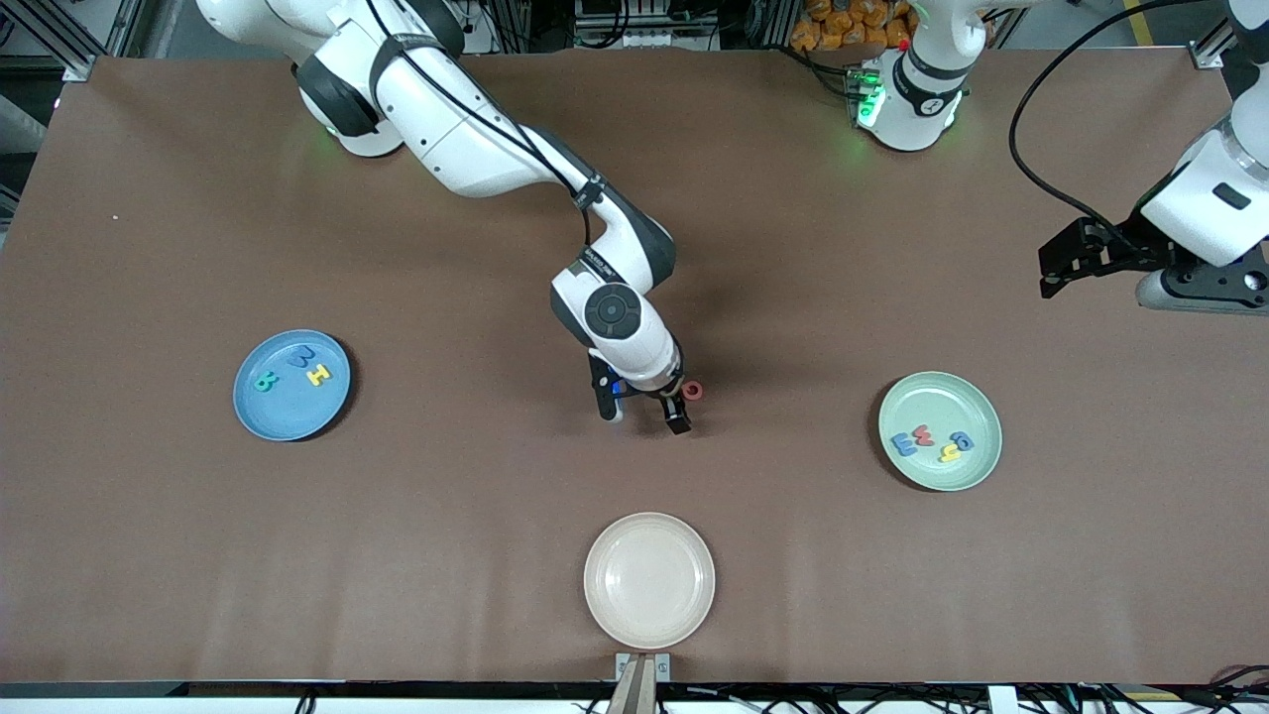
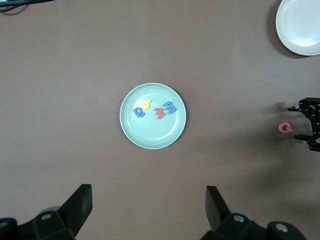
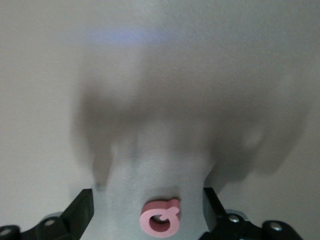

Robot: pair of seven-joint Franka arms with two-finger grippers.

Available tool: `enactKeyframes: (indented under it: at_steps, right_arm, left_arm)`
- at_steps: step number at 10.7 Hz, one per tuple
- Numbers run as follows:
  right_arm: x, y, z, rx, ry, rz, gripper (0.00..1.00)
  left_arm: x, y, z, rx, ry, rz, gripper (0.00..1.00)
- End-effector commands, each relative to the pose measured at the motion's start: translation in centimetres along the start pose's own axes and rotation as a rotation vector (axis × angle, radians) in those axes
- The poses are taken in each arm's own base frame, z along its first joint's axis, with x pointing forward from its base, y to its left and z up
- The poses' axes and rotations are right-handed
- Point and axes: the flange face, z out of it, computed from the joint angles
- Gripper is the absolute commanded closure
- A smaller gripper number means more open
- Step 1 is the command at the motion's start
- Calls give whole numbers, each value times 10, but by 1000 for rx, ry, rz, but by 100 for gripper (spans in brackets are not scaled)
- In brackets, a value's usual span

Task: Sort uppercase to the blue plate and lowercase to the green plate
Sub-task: 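Close the right gripper on the pink g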

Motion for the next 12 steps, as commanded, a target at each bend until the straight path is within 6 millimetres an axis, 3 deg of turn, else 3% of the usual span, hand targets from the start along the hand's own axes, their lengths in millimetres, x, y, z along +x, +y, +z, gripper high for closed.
enactKeyframes:
  at_steps: [1,4,7,12]
  right_arm:
    - [-3,-1,3,-12,-57,14,8]
    - [-6,1,3,-23,-77,29,13]
    - [-11,5,5,-32,-91,32,33]
    - [-14,7,7,-38,-97,33,49]
  left_arm:
    - [-11,0,-9,-23,6,-38,0]
    - [-12,2,-11,-37,4,-103,0]
    - [-10,-3,-9,-37,1,-121,0]
    - [-7,-16,-3,-32,-11,-137,0]
